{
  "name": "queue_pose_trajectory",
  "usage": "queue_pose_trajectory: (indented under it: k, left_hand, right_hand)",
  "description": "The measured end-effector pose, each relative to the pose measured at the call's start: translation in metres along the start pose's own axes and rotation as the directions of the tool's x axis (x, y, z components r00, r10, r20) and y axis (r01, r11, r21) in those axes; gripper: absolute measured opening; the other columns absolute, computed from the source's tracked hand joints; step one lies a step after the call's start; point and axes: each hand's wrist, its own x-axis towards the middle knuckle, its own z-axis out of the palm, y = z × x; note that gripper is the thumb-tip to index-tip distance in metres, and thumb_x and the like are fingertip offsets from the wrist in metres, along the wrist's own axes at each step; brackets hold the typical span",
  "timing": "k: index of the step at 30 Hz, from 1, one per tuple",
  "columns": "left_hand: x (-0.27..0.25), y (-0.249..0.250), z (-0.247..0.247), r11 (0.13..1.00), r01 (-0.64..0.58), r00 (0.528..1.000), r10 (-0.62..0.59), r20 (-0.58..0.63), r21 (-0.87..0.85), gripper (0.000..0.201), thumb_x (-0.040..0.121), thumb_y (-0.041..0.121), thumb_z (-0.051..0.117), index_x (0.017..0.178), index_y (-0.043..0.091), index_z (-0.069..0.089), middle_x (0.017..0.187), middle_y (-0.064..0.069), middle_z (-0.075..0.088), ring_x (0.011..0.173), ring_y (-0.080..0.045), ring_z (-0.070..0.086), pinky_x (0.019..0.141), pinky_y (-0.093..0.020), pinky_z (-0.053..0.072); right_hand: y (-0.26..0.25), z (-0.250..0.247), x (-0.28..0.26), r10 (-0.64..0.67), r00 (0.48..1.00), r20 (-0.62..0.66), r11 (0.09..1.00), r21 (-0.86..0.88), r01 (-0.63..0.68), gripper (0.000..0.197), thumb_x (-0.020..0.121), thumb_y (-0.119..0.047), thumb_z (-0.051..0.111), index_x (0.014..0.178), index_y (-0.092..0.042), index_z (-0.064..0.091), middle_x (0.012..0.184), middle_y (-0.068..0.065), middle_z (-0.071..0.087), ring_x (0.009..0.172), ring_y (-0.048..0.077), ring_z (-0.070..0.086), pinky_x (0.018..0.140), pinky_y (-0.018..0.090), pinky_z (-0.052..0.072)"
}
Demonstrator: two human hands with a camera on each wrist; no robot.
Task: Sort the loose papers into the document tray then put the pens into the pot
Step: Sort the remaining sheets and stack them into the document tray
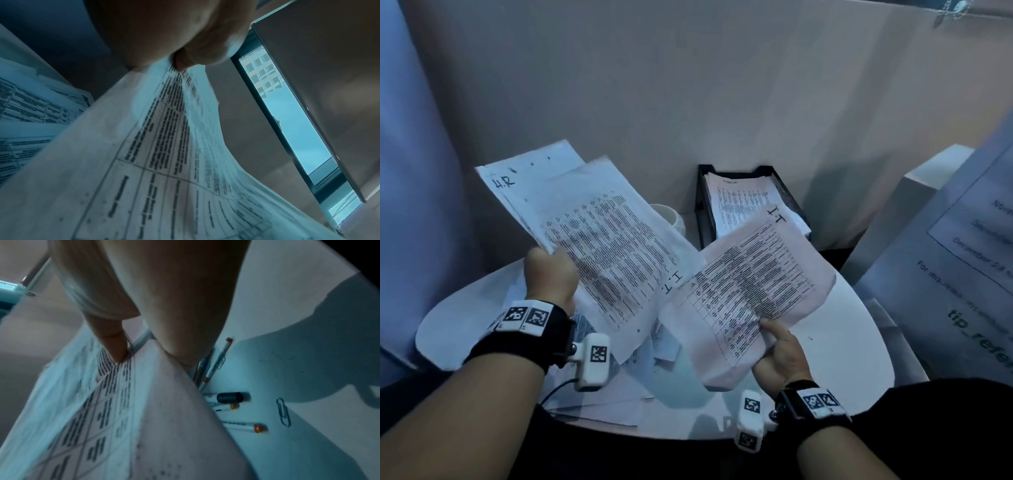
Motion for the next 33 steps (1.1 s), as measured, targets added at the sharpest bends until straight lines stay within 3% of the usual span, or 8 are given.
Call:
queue_pose_trajectory:
  k: [4, 8, 12, 17, 22, 28, 30, 33]
  left_hand:
    - [0.012, 0.002, -0.005, 1.000, 0.024, 0.996, -0.026, -0.083, -0.019, 0.037, 0.100, 0.010, 0.044, 0.133, -0.006, 0.051, 0.134, -0.026, 0.058, 0.118, -0.042, 0.060, 0.097, -0.047, 0.049]
    - [0.008, -0.002, 0.004, 0.997, -0.002, 1.000, 0.001, -0.012, -0.074, 0.032, 0.098, 0.004, 0.043, 0.129, 0.000, 0.051, 0.117, -0.021, 0.060, 0.091, -0.027, 0.054, 0.081, -0.034, 0.043]
    - [-0.019, -0.006, 0.024, 0.978, 0.029, 0.984, 0.008, 0.180, -0.205, 0.030, 0.103, 0.004, 0.044, 0.132, 0.002, 0.050, 0.108, -0.025, 0.061, 0.074, -0.019, 0.053, 0.069, -0.027, 0.044]
    - [-0.035, -0.011, 0.037, 0.967, 0.055, 0.947, 0.028, 0.319, -0.249, 0.017, 0.101, 0.004, 0.054, 0.117, 0.010, 0.060, 0.096, -0.006, 0.063, 0.084, -0.022, 0.060, 0.080, -0.036, 0.050]
    - [-0.028, -0.011, 0.029, 0.979, 0.024, 0.902, 0.066, 0.427, -0.202, 0.020, 0.093, 0.008, 0.074, 0.098, -0.010, 0.068, 0.087, -0.024, 0.071, 0.081, -0.039, 0.072, 0.075, -0.051, 0.059]
    - [-0.015, 0.002, 0.014, 0.988, -0.029, 0.895, 0.094, 0.435, -0.154, 0.055, 0.098, 0.054, 0.058, 0.107, 0.000, 0.066, 0.088, -0.007, 0.073, 0.080, -0.024, 0.070, 0.073, -0.036, 0.053]
    - [-0.007, 0.004, 0.010, 0.989, -0.008, 0.883, 0.077, 0.462, -0.148, 0.044, 0.104, 0.046, 0.053, 0.104, 0.004, 0.066, 0.085, -0.008, 0.073, 0.072, -0.022, 0.070, 0.066, -0.033, 0.054]
    - [0.001, 0.005, 0.006, 0.985, 0.011, 0.875, 0.075, 0.479, -0.174, 0.027, 0.107, 0.032, 0.053, 0.103, 0.012, 0.070, 0.090, -0.005, 0.076, 0.074, -0.018, 0.072, 0.068, -0.032, 0.056]
  right_hand:
    - [0.002, 0.000, 0.003, 0.019, 1.000, -0.017, 1.000, 0.007, -0.019, 0.020, 0.095, -0.005, 0.057, 0.112, -0.003, 0.068, 0.107, 0.021, 0.075, 0.094, 0.037, 0.069, 0.102, 0.053, 0.050]
    - [0.007, 0.009, 0.004, 0.043, 0.998, -0.055, 0.998, -0.038, -0.045, 0.053, 0.084, -0.005, 0.068, 0.137, 0.003, 0.059, 0.129, 0.025, 0.068, 0.118, 0.041, 0.066, 0.093, 0.050, 0.059]
    - [0.021, 0.021, 0.004, 0.093, 0.995, -0.020, 0.990, -0.107, -0.095, 0.046, 0.089, -0.002, 0.064, 0.134, 0.006, 0.059, 0.125, 0.027, 0.069, 0.117, 0.044, 0.067, 0.080, 0.048, 0.063]
    - [0.036, 0.028, 0.000, 0.137, 0.991, 0.004, 0.977, -0.168, -0.134, 0.043, 0.095, -0.004, 0.059, 0.137, 0.005, 0.058, 0.125, 0.026, 0.069, 0.111, 0.044, 0.069, 0.085, 0.052, 0.060]
    - [0.017, 0.030, 0.009, -0.083, 0.996, -0.010, 0.968, -0.238, 0.078, 0.029, 0.096, 0.004, 0.059, 0.124, -0.001, 0.064, 0.112, 0.026, 0.074, 0.097, 0.043, 0.073, 0.076, 0.054, 0.061]
    - [-0.027, 0.023, 0.018, -0.341, 0.939, -0.045, 0.792, -0.552, 0.261, 0.017, 0.092, 0.006, 0.064, 0.106, -0.003, 0.066, 0.100, 0.028, 0.072, 0.091, 0.046, 0.070, 0.085, 0.059, 0.059]
    - [-0.043, 0.018, 0.019, -0.389, 0.921, 0.029, 0.661, -0.687, 0.302, 0.015, 0.092, 0.007, 0.064, 0.103, -0.002, 0.066, 0.096, 0.023, 0.074, 0.090, 0.040, 0.071, 0.078, 0.045, 0.058]
    - [-0.063, 0.018, 0.020, -0.408, 0.906, 0.112, 0.527, -0.782, 0.333, 0.014, 0.088, 0.010, 0.063, 0.101, 0.006, 0.066, 0.096, 0.026, 0.073, 0.087, 0.037, 0.070, 0.079, 0.048, 0.058]
